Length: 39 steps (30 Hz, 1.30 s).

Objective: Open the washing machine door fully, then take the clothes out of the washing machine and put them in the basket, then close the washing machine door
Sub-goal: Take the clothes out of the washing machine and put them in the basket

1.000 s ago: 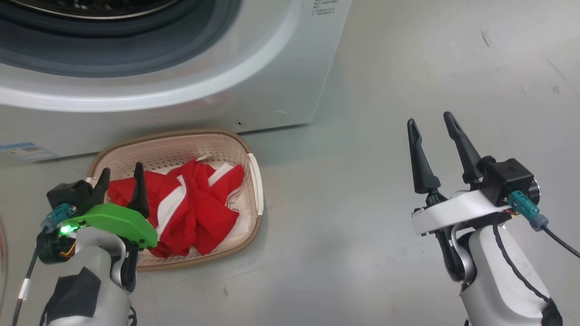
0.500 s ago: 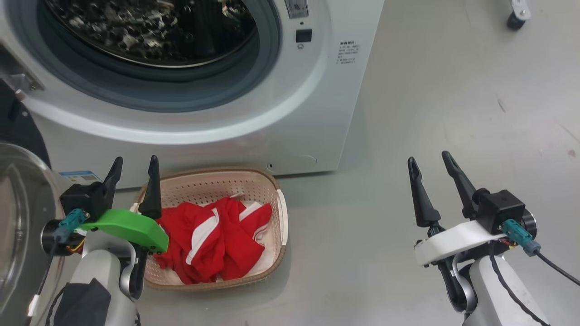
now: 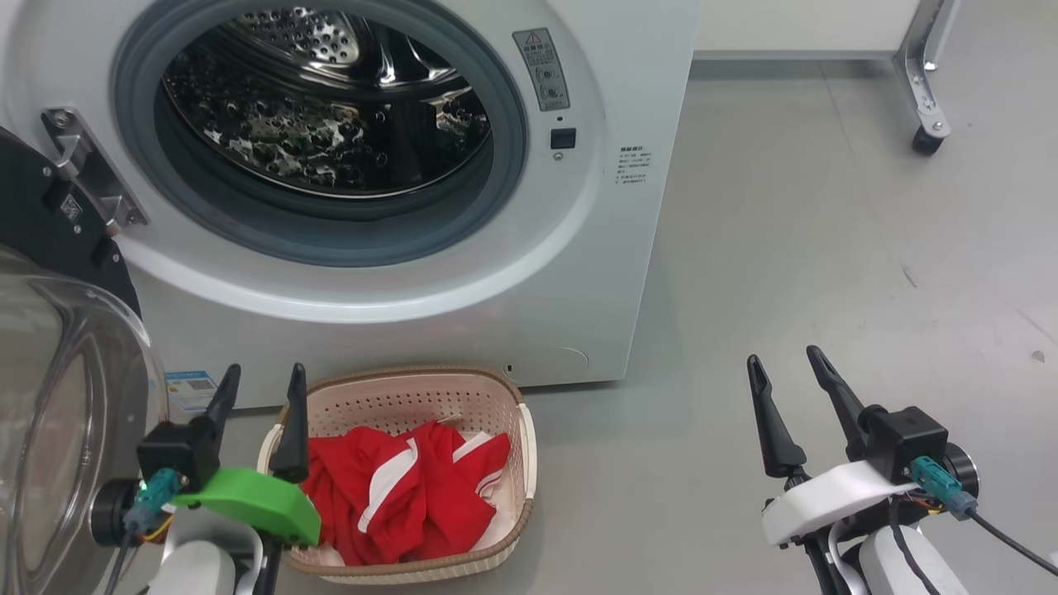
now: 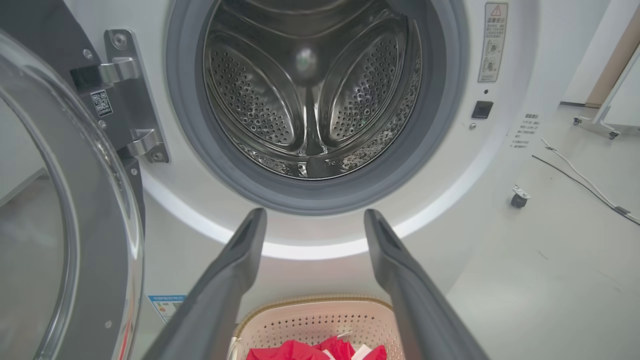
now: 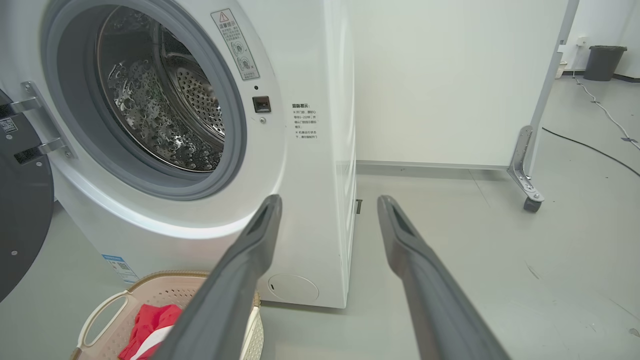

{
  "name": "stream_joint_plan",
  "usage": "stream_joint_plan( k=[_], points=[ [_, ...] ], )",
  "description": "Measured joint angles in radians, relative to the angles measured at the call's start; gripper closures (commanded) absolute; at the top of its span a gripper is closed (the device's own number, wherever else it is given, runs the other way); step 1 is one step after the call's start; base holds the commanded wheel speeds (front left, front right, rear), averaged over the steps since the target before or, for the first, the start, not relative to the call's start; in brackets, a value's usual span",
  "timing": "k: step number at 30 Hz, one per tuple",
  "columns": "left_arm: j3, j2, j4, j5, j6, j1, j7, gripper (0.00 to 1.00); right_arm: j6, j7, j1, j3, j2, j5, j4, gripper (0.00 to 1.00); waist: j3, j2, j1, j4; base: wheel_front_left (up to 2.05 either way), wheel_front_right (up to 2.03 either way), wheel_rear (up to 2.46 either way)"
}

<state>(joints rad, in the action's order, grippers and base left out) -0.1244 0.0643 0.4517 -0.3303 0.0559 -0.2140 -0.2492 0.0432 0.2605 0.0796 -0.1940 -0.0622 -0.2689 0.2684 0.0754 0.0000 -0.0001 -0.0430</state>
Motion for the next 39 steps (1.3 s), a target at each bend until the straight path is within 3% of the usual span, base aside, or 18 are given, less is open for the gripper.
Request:
stream_joint_plan(
  k=[13,39],
  points=[
    [-0.011,0.000,-0.113,0.010,-0.040,0.137,0.002,0.00,-0.001,0.000,-0.049,0.009,0.001,0.000,-0.004,0.00,-0.058,0.0000,-0.0001,-0.002,0.00,0.00,0.00],
    [-0.031,0.008,-0.340,0.023,-0.095,0.266,0.082,0.00,-0.001,0.000,-0.064,0.016,0.002,0.011,-0.032,0.00,-0.046,0.0000,0.0000,-0.001,0.00,0.00,0.00]
  ],
)
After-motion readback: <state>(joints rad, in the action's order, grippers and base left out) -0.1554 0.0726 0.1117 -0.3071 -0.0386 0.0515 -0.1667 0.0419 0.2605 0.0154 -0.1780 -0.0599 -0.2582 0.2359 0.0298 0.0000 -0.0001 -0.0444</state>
